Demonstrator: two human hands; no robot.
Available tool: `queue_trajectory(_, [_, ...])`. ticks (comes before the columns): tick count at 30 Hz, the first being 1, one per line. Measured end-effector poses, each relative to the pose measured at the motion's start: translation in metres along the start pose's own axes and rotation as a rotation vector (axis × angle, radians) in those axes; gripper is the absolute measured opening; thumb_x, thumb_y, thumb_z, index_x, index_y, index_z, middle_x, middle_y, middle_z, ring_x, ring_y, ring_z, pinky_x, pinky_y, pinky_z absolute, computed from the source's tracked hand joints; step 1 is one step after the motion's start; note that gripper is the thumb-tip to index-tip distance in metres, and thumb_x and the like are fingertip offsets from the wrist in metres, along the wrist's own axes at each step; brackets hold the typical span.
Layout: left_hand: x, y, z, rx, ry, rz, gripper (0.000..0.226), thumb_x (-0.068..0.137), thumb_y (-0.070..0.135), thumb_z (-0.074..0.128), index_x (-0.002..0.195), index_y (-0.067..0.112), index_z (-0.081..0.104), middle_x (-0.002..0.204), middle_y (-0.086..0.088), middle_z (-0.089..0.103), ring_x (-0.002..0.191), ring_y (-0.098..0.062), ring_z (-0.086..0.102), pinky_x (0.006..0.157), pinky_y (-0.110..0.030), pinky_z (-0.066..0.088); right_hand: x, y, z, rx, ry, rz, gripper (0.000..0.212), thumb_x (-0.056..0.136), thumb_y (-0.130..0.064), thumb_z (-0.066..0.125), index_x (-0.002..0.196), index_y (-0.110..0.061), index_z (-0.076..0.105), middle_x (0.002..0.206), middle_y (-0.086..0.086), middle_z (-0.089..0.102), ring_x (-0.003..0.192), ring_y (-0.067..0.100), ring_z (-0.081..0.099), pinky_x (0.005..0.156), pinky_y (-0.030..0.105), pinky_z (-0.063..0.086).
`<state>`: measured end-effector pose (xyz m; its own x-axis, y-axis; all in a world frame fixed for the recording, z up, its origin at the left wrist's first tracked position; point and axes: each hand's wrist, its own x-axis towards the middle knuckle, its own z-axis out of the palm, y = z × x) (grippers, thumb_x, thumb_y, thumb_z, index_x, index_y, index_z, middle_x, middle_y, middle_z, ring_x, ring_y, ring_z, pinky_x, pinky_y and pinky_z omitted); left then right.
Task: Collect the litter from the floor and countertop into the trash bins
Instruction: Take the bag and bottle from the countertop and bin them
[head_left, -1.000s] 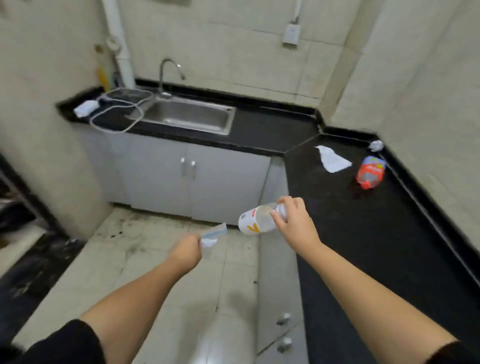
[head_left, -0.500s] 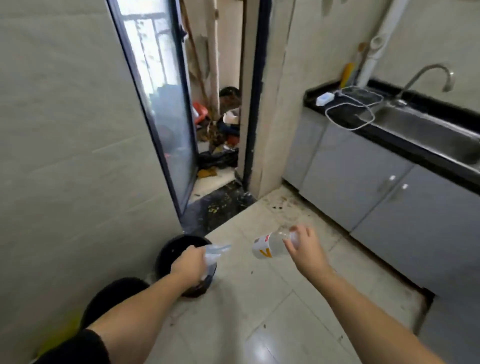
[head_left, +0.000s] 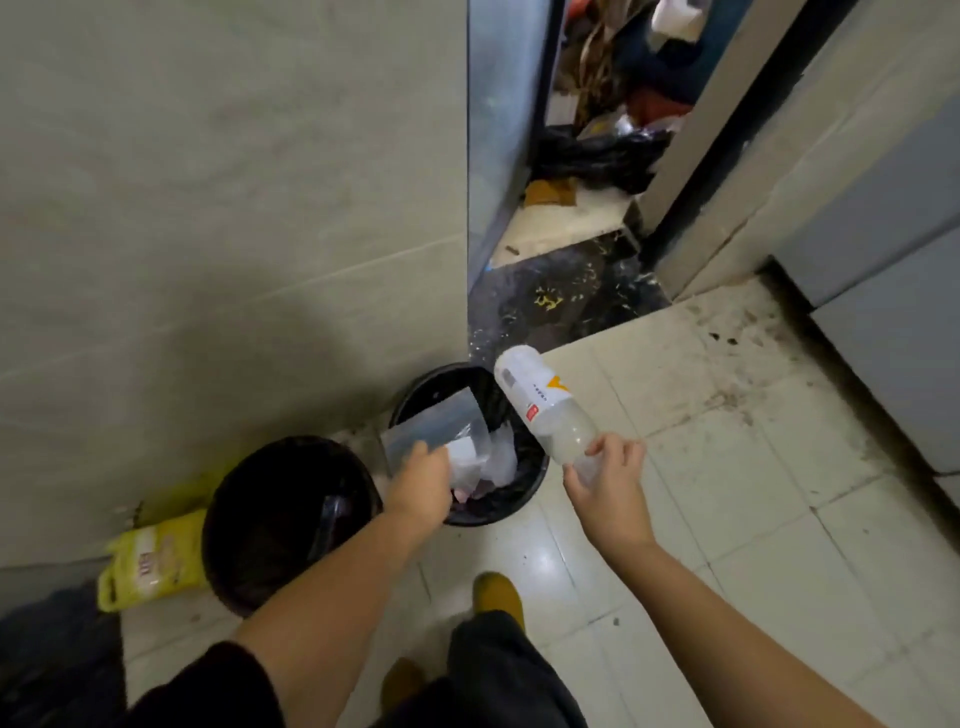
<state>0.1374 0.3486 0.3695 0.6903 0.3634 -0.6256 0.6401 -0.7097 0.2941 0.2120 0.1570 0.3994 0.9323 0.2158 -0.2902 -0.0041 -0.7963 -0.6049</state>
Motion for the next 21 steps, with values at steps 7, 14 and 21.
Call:
queue_trajectory(7, [0.158,-0.027,0.144,-0.013,-0.075,-0.070,0.037,0.091,0.012,0.053,0.127,0.005,0.048,0.135,-0.020,0.041,0.124,-0.037,0.043,0.100,-0.043,0.042,0.084,0.096,0.121,0.024,-0.108,-0.092,0.030,0.083,-0.013,0.067,0.092,-0.020,0.039,0.105,-0.001,0.031,0.081,-0.007,0.047,0.072,0.000,0.036])
queue_trajectory(14, [0.193,-0.049,0.200,-0.060,-0.149,-0.030,0.050,0.091,0.020,0.055,0.137,0.011,0.038,0.139,-0.020,0.037,0.127,-0.038,0.040,0.103,-0.046,0.043,0.100,0.129,0.148,0.022,-0.163,-0.122,0.031,0.083,-0.014,0.066,0.092,-0.024,0.038,0.105,-0.003,0.031,0.080,-0.005,0.049,0.069,-0.002,0.042])
queue_trajectory(21, [0.126,-0.095,0.144,-0.042,0.156,-0.014,0.058,0.090,0.032,0.052,0.143,0.016,0.034,0.142,-0.013,0.040,0.130,-0.031,0.039,0.106,-0.040,0.035,0.077,0.052,0.153,-0.016,-0.289,-0.207,0.029,0.082,-0.018,0.068,0.094,-0.019,0.041,0.106,-0.004,0.034,0.078,0.002,0.043,0.063,0.001,0.041])
